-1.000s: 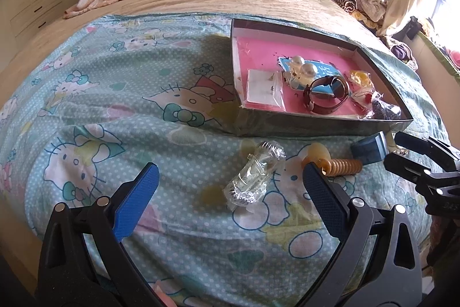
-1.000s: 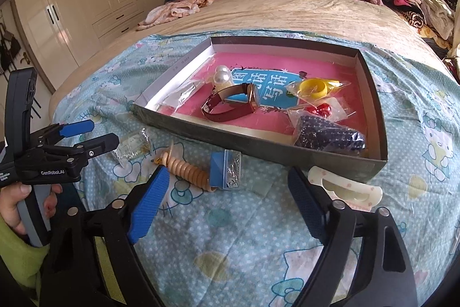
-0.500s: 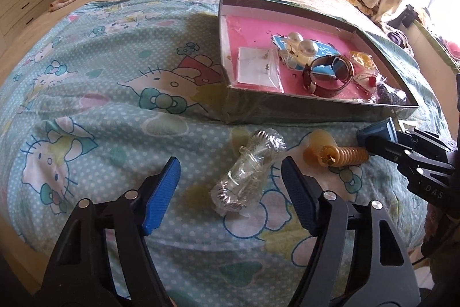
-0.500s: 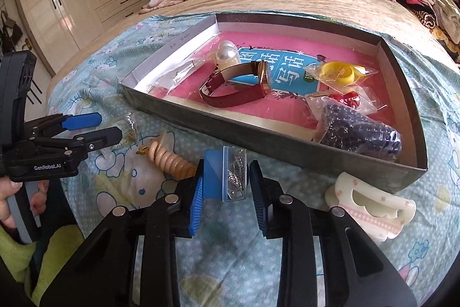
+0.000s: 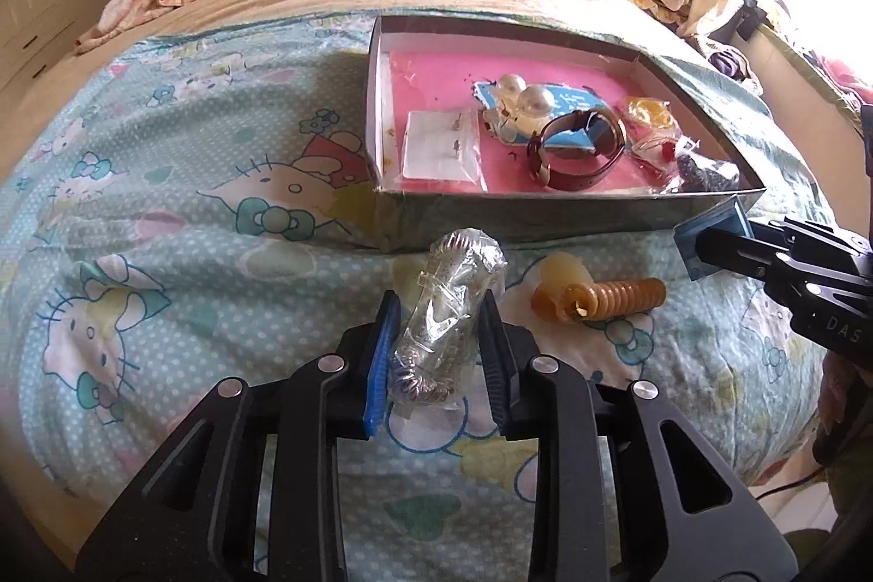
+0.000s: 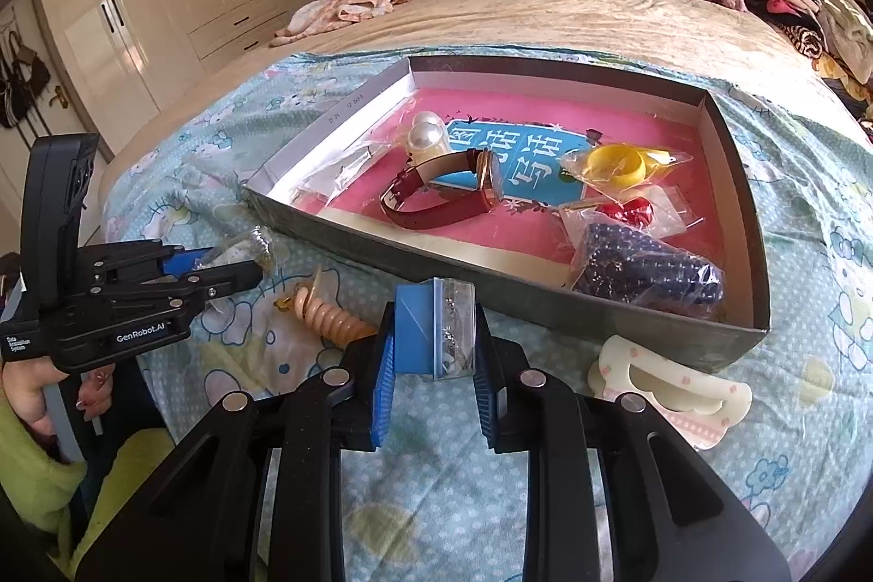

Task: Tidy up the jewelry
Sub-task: 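Carry the clear bottle and small blue box over the pink-lined box, then lower the clear bottle into the box with the left gripper while the right releases the blue box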

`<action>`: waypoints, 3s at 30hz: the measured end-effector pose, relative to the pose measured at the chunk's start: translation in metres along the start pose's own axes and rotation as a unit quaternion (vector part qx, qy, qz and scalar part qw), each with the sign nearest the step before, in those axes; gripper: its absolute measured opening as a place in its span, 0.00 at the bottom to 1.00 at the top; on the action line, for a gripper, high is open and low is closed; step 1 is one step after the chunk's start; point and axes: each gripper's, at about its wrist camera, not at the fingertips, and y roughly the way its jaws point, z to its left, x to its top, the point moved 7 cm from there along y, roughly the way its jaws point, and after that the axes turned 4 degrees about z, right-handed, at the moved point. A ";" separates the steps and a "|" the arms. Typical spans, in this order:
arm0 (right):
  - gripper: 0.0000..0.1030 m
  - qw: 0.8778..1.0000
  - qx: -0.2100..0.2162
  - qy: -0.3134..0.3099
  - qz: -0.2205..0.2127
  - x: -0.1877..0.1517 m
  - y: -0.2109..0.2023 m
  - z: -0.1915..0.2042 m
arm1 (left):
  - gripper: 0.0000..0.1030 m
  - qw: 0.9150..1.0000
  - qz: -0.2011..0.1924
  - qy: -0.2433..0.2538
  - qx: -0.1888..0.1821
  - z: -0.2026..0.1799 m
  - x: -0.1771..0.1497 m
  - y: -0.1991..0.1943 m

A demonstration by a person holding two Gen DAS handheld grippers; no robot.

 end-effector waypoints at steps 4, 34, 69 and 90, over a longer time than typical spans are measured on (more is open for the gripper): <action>0.23 1.000 0.001 0.001 -0.012 0.003 -0.012 0.000 | 0.20 1.000 -0.024 -0.005 -0.007 -0.002 0.010 -0.018; 0.23 0.992 -0.061 0.030 -0.111 0.053 -0.077 -0.069 | 0.20 0.996 -0.069 0.023 -0.044 -0.055 0.084 -0.028; 0.23 0.990 -0.091 0.065 -0.085 0.057 -0.031 -0.125 | 0.20 0.998 -0.027 0.044 -0.030 -0.077 0.086 0.039; 0.23 0.989 -0.120 0.067 -0.047 0.046 -0.001 -0.136 | 0.20 0.999 -0.011 0.027 -0.035 -0.065 0.081 0.053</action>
